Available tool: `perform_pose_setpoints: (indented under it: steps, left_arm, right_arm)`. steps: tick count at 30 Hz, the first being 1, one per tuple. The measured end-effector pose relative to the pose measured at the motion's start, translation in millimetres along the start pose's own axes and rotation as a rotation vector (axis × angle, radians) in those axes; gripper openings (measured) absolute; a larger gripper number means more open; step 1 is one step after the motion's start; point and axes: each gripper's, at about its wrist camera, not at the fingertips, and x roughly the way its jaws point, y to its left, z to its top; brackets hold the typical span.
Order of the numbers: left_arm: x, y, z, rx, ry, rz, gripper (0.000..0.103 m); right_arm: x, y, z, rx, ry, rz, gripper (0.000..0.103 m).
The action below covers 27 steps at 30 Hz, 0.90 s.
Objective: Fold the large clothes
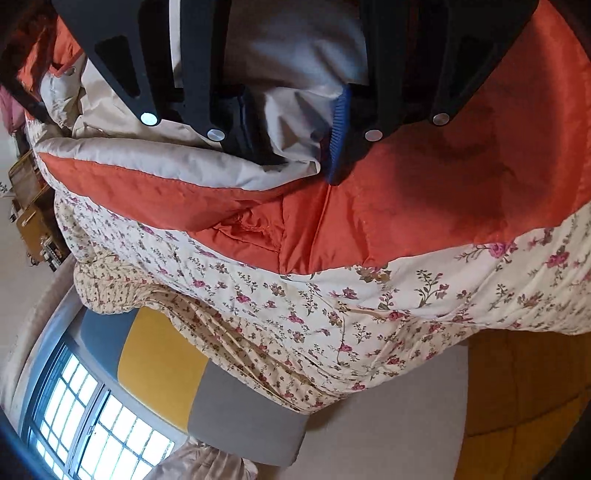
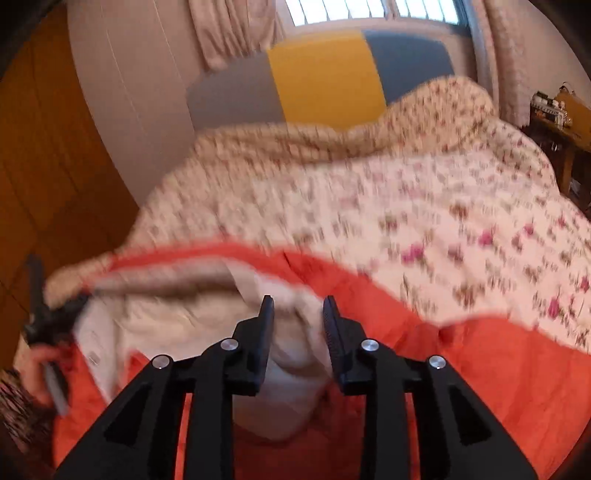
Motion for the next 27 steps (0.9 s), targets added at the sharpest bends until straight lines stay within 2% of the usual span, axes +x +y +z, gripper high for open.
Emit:
perform_pose_setpoints:
  steps: [3,5,7,9,11,12,14,18,19,20,21,22,23,24,27]
  left_arm:
    - [0.8,1.6,-0.9,-0.004,-0.003,-0.007,0.035]
    - [0.8,1.6,-1.2,-0.005,-0.006,-0.009,0.035]
    - [0.8,2.4,-1.3,-0.006,-0.007,-0.012,0.035]
    - [0.7,3.9,-0.4,-0.012,-0.007,-0.018,0.035]
    - [0.0,5.4,-0.5,-0.015,-0.008,-0.023,0.035]
    - [0.1,6.1,-0.3,-0.017,-0.008,-0.025,0.035]
    - [0.8,7.9,0.5,-0.023,-0.007,-0.036,0.035]
    - [-11.3,4.9,-3.1,-0.019,0.007,-0.040,0.036]
    - [-19.1,2.7,-5.0,-0.010,0.003,-0.035,0.038]
    - [-29.9,-0.2,-8.3,-0.004,-0.013,-0.023,0.048]
    - [-46.3,-3.5,-12.8,-0.003,-0.051,0.000,0.054]
    - [-61.1,-7.1,-16.8,-0.006,-0.096,-0.003,0.063]
    - [-74.5,-10.3,-19.7,-0.012,-0.136,-0.024,0.067]
    - [-88.1,-17.8,-20.9,-0.011,-0.168,-0.054,0.067]
    - [-96.8,-45.5,-16.5,0.038,-0.186,-0.068,0.067]
  right_arm:
    - [5.5,14.9,27.9,0.045,-0.043,0.024,0.028]
    - [27.1,29.0,41.5,0.061,-0.020,0.046,0.028]
    - [49.7,42.5,41.0,0.046,0.026,0.044,0.028]
    - [68.3,51.5,28.4,0.031,0.093,0.047,0.029]
    - [92.0,58.1,0.6,-0.030,0.196,0.006,0.028]
    - [97.7,60.1,-11.2,-0.057,0.213,-0.003,0.028]
    - [97.6,60.0,-26.1,-0.086,0.164,-0.003,0.028]
    - [99.9,56.2,-28.3,-0.087,0.160,-0.010,0.028]
    - [100.6,56.7,-29.5,-0.088,0.157,-0.012,0.028]
    - [100.1,56.3,-30.4,-0.087,0.154,-0.012,0.028]
    - [99.9,57.0,-30.8,-0.087,0.150,-0.013,0.028]
    - [99.6,58.1,-31.1,-0.089,0.147,-0.015,0.028]
    - [99.7,58.2,-31.1,-0.091,0.145,-0.017,0.028]
    - [98.7,58.9,-30.3,-0.092,0.143,-0.018,0.028]
    - [97.9,58.7,-32.3,-0.093,0.141,-0.018,0.028]
